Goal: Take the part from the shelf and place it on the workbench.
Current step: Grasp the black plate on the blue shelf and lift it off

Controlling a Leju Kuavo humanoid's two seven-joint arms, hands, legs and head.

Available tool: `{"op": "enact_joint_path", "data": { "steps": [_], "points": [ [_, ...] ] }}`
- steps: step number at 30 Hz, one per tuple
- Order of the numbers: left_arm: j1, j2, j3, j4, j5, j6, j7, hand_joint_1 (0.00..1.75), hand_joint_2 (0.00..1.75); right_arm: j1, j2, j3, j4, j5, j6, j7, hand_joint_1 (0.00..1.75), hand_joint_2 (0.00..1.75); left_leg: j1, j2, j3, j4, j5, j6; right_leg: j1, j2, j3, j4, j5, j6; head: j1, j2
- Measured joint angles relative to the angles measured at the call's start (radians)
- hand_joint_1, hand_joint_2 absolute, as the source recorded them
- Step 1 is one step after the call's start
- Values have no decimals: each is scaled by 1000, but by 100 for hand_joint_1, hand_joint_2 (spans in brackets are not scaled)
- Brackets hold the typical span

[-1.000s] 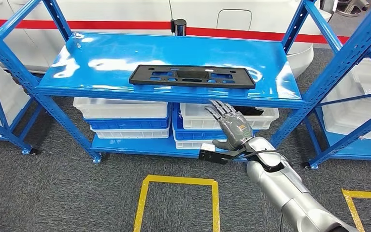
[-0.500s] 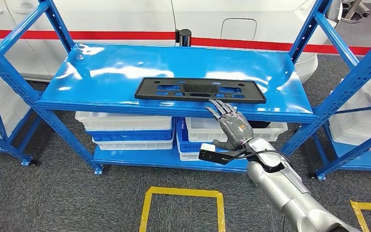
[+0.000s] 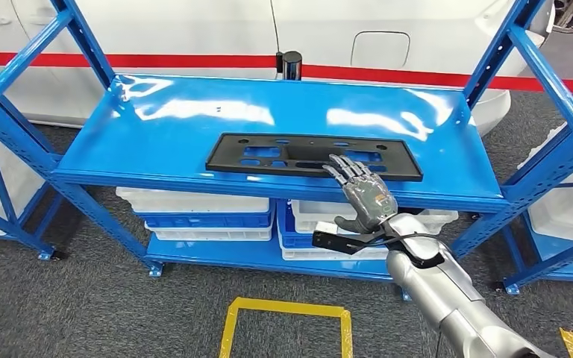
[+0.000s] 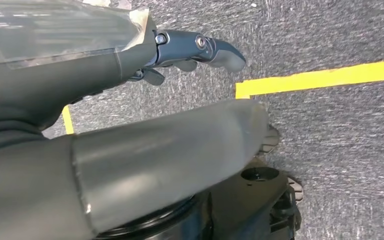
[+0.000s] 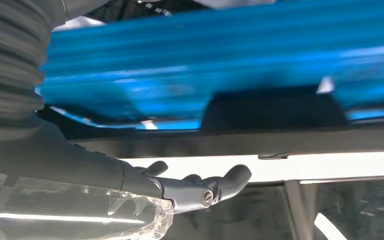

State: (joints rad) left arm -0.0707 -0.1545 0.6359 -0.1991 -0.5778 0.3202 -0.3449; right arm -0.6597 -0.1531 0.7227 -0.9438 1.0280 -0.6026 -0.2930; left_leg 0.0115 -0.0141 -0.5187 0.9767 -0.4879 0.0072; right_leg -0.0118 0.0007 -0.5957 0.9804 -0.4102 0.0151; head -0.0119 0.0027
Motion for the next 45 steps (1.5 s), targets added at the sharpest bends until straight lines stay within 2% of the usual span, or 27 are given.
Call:
{"op": "enact_joint_path", "data": {
  "steps": [2,3,5,6,7,8,10,11,13,16,18,20,22,23,24,26,27,28,29,30,32,33,38,40,43,44,45],
  "points": [
    [-1,1,0,0,-1,-1,-1,0,0,-19,6,-1,0,1,8,0,0,175,1,4,-23,55,-31,-10,-7,3,13,-3,-8,-17,-5,0],
    [-1,1,0,0,-2,0,-1,0,0,-28,9,-2,0,1,13,1,0,175,2,6,-55,113,-55,-13,-6,3,19,-4,-12,-24,-8,0],
    [-2,1,0,0,-4,0,-1,0,0,-45,14,-2,3,1,27,3,0,175,2,8,-150,262,-101,-15,-1,3,26,-4,-20,-35,-12,0],
    [0,1,0,0,-6,1,-1,0,0,-52,16,-2,5,1,35,4,0,175,2,9,-185,301,-99,-14,4,3,30,-4,-24,-40,-12,0],
    [1,1,0,0,-8,2,0,0,0,-60,18,-3,7,0,42,5,0,175,1,9,-202,302,-75,-9,8,4,35,-4,-27,-43,-13,0],
    [2,1,0,0,-9,3,2,0,0,-69,20,-4,9,-2,48,5,0,175,0,10,-197,265,-36,-3,13,6,40,-4,-31,-45,-13,0],
    [1,4,0,0,-10,3,4,0,0,-94,21,-6,12,-6,56,7,0,175,-9,11,-144,124,53,24,21,8,52,-5,-40,-44,-11,0],
    [0,6,0,0,-10,3,6,0,0,-106,21,-7,13,-8,59,7,0,175,-15,13,-120,71,72,35,24,9,55,-5,-44,-42,-8,0],
    [-1,9,0,0,-10,4,7,0,0,-123,22,-7,17,-12,62,7,0,175,-24,15,-96,21,73,49,26,9,56,-7,-50,-34,-7,0],
    [1,7,0,-1,-10,5,2,0,0,-138,24,-8,19,-15,66,7,0,175,-16,16,-72,-5,80,52,29,7,50,9,-62,-24,-10,0],
    [0,6,0,-1,-10,8,-14,0,0,-151,24,-8,20,-17,71,7,0,175,-8,18,-57,-18,85,53,25,5,1,102,-98,-22,-6,0],
    [-2,4,0,-1,-10,14,-42,0,0,-159,24,-7,22,-18,78,7,0,175,-5,16,-55,-19,81,52,14,5,-83,243,-141,-16,-3,0],
    [-1,2,0,-1,-10,27,-70,0,0,-159,24,-5,24,-20,82,7,0,175,-2,14,-53,-18,76,46,2,5,-136,312,-150,-1,-2,0],
    [-1,0,0,-1,-10,35,-84,0,0,-159,24,-5,25,-22,82,7,0,175,0,12,-50,-18,73,42,-4,4,-137,298,-134,10,-2,0],
    [0,-1,0,-1,-9,43,-96,0,0,-159,24,-4,25,-23,82,7,0,175,3,11,-46,-16,68,37,-11,2,-120,250,-105,23,-2,0],
    [1,-5,0,-1,-5,59,-123,0,0,-160,24,-3,29,-30,82,6,0,175,10,9,-38,-6,53,21,-23,-4,-61,107,-34,50,1,0],
    [0,-6,1,-1,-2,66,-135,0,0,-159,25,-2,33,-34,80,4,0,175,12,8,-36,0,45,11,-25,-5,-34,49,-10,53,3,0],
    [-1,-7,1,-1,0,71,-145,0,0,-156,26,0,37,-37,76,2,0,175,11,7,-36,5,37,6,-27,-5,-19,17,3,50,4,0],
    [-1,-8,1,-1,2,72,-153,0,0,-151,27,2,43,-40,69,0,0,175,10,7,-36,8,34,9,-26,-4,-13,9,5,43,4,0],
    [-1,-8,2,-1,2,72,-159,0,0,-144,29,3,48,-42,59,-2,0,175,11,7,-36,8,34,16,-25,-1,-11,7,6,37,2,0],
    [0,-8,3,-1,3,72,-167,0,0,-126,31,4,57,-43,39,-2,0,175,12,8,-32,5,35,35,-23,3,-11,6,7,34,-2,0],
    [-1,-8,3,-1,3,77,-169,0,0,-117,33,4,61,-41,31,-2,0,175,12,9,-30,1,35,38,-22,4,-11,6,6,33,-3,0],
    [-1,-9,5,-1,9,92,-173,0,0,-78,40,4,73,-34,19,3,0,175,14,13,-25,-9,34,35,-15,7,-11,6,3,16,-4,0],
    [-1,-9,8,-1,12,93,-173,0,0,-74,42,4,77,-31,19,7,0,175,17,14,-24,-10,34,23,-12,7,-11,6,3,12,-4,0],
    [-1,-9,10,-1,12,93,-174,0,0,-73,43,3,80,-22,19,15,0,175,21,15,-23,-13,35,-17,-7,7,-11,7,2,9,-3,0],
    [-1,-10,11,-1,11,91,-175,0,0,-72,43,3,81,-19,18,16,0,175,22,15,-23,-13,35,-24,-7,7,-11,7,2,8,-3,0],
    [-1,-10,11,-1,11,88,-178,0,44,-72,42,3,81,-16,17,17,0,175,22,15,-23,-13,35,-26,-7,7,-11,7,3,7,-3,0]
  ]
}}
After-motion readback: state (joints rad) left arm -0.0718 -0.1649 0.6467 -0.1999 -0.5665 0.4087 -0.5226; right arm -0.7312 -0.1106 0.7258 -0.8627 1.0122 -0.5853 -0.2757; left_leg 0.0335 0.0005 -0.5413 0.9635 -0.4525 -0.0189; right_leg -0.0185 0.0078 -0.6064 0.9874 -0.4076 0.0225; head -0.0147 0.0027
